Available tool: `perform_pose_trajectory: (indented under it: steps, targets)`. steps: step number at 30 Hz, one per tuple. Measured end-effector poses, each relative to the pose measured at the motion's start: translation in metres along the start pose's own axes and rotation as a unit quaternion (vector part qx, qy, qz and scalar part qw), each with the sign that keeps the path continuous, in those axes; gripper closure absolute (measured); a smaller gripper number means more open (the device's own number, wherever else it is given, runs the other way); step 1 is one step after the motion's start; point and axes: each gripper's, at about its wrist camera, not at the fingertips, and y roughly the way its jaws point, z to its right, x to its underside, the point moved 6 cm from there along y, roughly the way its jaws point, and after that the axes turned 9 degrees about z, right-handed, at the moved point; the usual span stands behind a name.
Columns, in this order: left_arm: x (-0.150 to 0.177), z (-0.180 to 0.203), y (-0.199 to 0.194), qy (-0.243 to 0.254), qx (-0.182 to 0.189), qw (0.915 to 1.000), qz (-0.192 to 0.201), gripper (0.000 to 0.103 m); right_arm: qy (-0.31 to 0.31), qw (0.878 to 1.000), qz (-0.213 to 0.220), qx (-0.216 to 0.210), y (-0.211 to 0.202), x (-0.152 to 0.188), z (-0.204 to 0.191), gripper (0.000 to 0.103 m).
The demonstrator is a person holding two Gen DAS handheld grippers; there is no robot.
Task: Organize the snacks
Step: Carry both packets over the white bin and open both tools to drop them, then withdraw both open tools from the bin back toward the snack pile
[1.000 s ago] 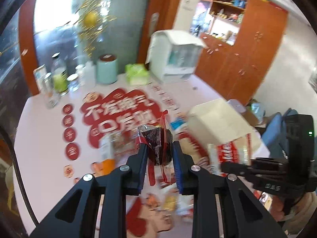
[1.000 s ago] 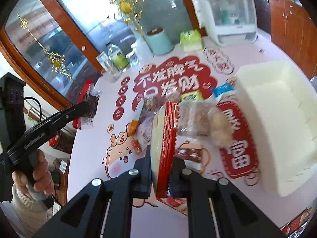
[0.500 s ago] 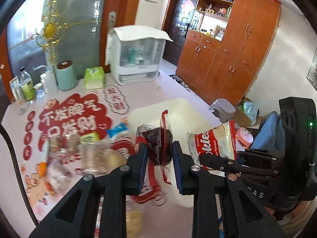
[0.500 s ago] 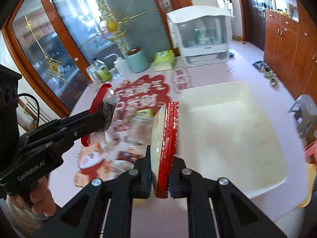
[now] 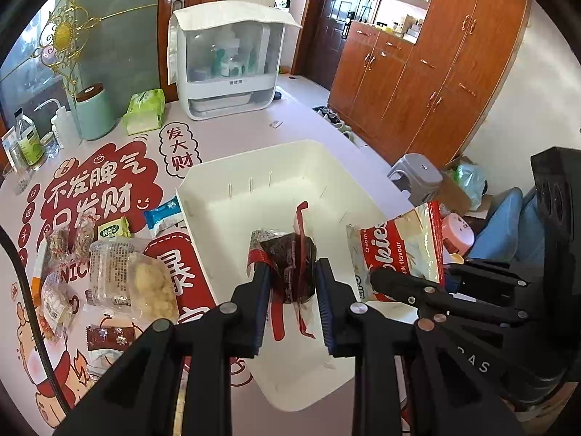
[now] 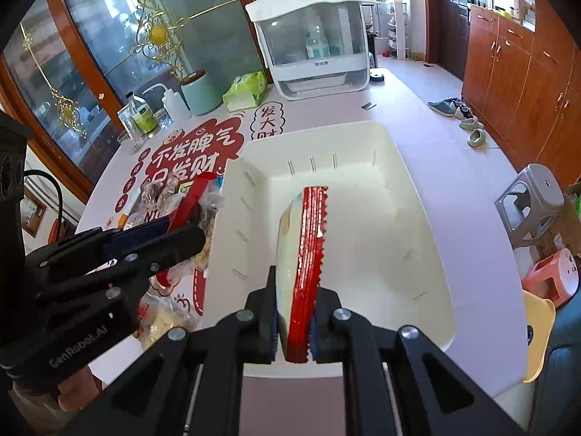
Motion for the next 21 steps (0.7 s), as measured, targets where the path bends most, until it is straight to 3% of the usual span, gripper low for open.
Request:
perform_pose_trajectory:
  steps: [15,16,19,21]
  targets:
    - [0.016,-0.002,0.030,-0.010,-0.020,0.9991,-0.036,0.078,-0.010,0.999,-0.033,0.014,0.016,0.015,0.016,0.089]
    - [0.017,-0.002,0.031,-0.009,-0.021,0.9990,-0.039,0.075,-0.009,0.999,-0.033,0.016,0.017,0.015,0.017,0.089]
    - [0.019,0.000,0.029,-0.005,-0.027,0.9991,-0.033,0.045,-0.004,0.999,-0.032,0.021,0.016,0.016,0.020,0.088]
    - [0.018,0.001,0.025,-0.004,-0.034,0.9991,-0.023,0.035,-0.006,0.999,-0.027,0.034,0.015,0.015,0.022,0.085]
